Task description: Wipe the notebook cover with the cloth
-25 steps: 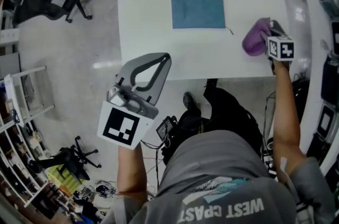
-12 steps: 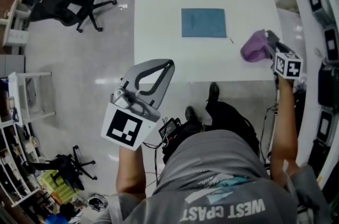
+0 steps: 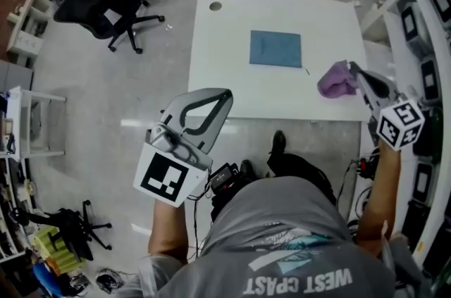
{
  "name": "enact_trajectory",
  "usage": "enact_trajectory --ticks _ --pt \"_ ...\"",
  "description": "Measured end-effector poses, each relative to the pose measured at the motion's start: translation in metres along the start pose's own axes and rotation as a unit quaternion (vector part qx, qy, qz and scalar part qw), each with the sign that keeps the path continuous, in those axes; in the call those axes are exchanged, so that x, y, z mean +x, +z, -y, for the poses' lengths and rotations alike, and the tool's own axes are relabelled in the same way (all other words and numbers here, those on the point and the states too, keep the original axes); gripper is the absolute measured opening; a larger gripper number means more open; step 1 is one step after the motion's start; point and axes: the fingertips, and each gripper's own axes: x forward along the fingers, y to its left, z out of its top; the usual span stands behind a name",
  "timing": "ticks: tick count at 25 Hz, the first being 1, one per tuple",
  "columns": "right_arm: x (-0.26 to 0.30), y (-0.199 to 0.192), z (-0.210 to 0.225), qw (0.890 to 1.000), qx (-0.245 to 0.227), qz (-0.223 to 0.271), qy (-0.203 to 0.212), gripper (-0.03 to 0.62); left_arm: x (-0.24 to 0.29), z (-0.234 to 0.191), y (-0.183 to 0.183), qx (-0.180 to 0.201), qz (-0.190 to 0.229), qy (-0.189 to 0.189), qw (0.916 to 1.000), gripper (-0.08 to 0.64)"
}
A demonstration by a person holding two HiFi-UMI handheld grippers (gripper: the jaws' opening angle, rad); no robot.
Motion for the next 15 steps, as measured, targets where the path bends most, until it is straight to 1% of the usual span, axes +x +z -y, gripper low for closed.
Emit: enact_trajectory --ticks 3,8,12,15 --pt "-0.022 0.04 -0.041 0.998 -0.035 0.031 0.037 0.029 -0.015 0.003 0.006 0.007 0.009 0.008 0.9999 0.002" --pt "-0.057 0.095 -0.111 0.99 -0.104 0.07 0.068 0.029 -0.037 0.007 0.012 0.013 0.021 0.021 0.9995 0.002" --pt "-0.08 0.123 -0.157 0.982 -0.135 0.101 0.088 0.029 -0.054 0.008 0.007 0.008 0.023 0.031 0.9992 0.002" --pt "-0.09 0.133 -0.176 0.977 -0.159 0.109 0.094 0.029 -0.062 0.012 0.003 0.004 0.025 0.037 0.999 0.002"
